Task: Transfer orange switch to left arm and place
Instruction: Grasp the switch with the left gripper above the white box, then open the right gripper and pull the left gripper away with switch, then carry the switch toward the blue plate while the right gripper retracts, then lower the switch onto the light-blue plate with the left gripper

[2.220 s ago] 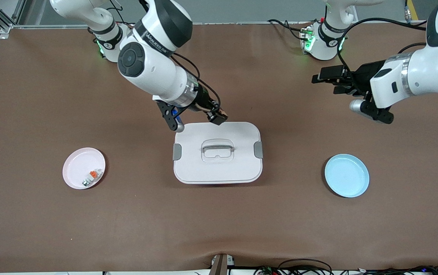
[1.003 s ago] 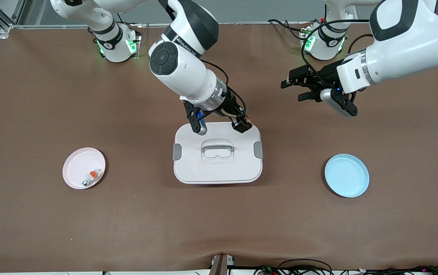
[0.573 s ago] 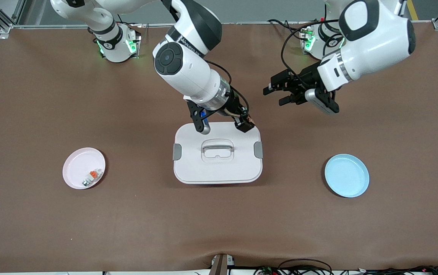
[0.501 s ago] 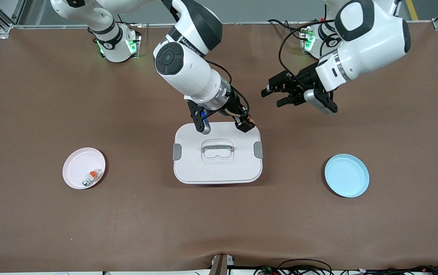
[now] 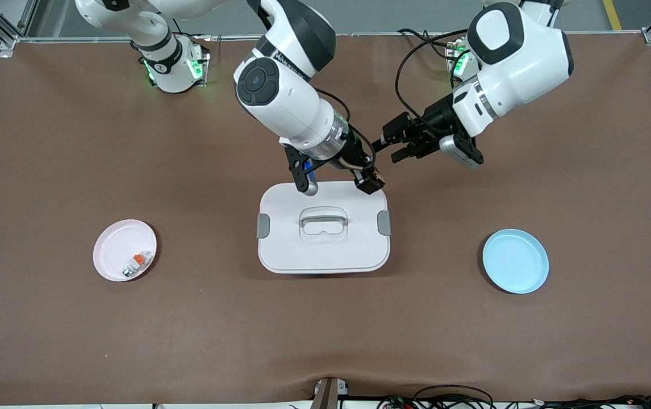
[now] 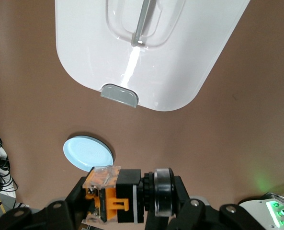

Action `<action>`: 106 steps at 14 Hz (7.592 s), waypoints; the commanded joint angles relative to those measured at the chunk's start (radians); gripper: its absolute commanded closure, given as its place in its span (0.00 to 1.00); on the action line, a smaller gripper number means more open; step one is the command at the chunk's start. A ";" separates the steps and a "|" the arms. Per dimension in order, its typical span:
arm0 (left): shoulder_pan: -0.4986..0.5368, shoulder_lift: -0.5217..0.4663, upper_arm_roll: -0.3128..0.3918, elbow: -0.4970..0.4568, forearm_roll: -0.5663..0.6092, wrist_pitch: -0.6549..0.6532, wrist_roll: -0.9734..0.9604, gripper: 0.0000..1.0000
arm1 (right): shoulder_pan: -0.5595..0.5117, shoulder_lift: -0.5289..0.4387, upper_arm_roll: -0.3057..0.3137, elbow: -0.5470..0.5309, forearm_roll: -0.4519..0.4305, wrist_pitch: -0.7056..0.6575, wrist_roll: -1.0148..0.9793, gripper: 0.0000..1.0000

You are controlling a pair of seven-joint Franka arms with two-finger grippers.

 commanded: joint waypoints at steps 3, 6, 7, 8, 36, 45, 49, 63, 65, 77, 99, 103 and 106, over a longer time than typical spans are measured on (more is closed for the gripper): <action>0.017 0.017 -0.007 0.013 -0.023 0.016 0.007 0.28 | 0.028 0.026 -0.015 0.044 -0.026 0.005 0.065 1.00; 0.027 0.039 -0.007 0.036 -0.022 0.017 0.011 0.27 | 0.033 0.026 -0.015 0.046 -0.026 0.009 0.073 1.00; 0.026 0.054 -0.007 0.044 -0.022 0.017 0.011 0.27 | 0.034 0.026 -0.014 0.046 -0.026 0.011 0.074 1.00; 0.026 0.063 -0.006 0.056 -0.022 0.019 0.013 0.28 | 0.034 0.028 -0.014 0.046 -0.026 0.020 0.083 1.00; 0.062 0.122 -0.007 0.105 0.062 -0.104 0.005 1.00 | 0.034 0.054 -0.015 0.064 -0.029 0.079 0.125 0.00; 0.179 0.123 -0.003 0.153 0.280 -0.275 0.005 1.00 | 0.014 0.049 -0.012 0.050 -0.134 0.024 -0.131 0.00; 0.270 0.140 -0.004 0.214 0.482 -0.389 0.002 1.00 | -0.021 0.035 -0.012 -0.009 -0.155 -0.056 -0.414 0.00; 0.440 0.273 0.009 0.263 0.786 -0.412 0.002 1.00 | -0.359 -0.228 -0.014 -0.203 -0.364 -0.446 -1.441 0.00; 0.463 0.303 0.008 0.268 0.861 -0.411 0.001 1.00 | -0.436 -0.265 -0.014 -0.204 -0.364 -0.486 -1.548 0.00; 0.504 0.340 0.009 0.282 1.068 -0.363 -0.114 1.00 | -0.636 -0.382 -0.014 -0.197 -0.462 -0.584 -1.763 0.00; 0.457 0.401 0.000 0.280 1.299 -0.302 -0.552 1.00 | -0.843 -0.405 -0.012 -0.145 -0.454 -0.639 -1.757 0.00; 0.457 0.436 0.000 0.283 1.319 -0.271 -0.552 1.00 | -0.838 -0.405 -0.001 -0.145 -0.450 -0.636 -1.760 0.00; 0.464 0.491 0.002 0.298 1.395 -0.222 -0.552 1.00 | -0.838 -0.405 -0.001 -0.145 -0.436 -0.633 -1.765 0.00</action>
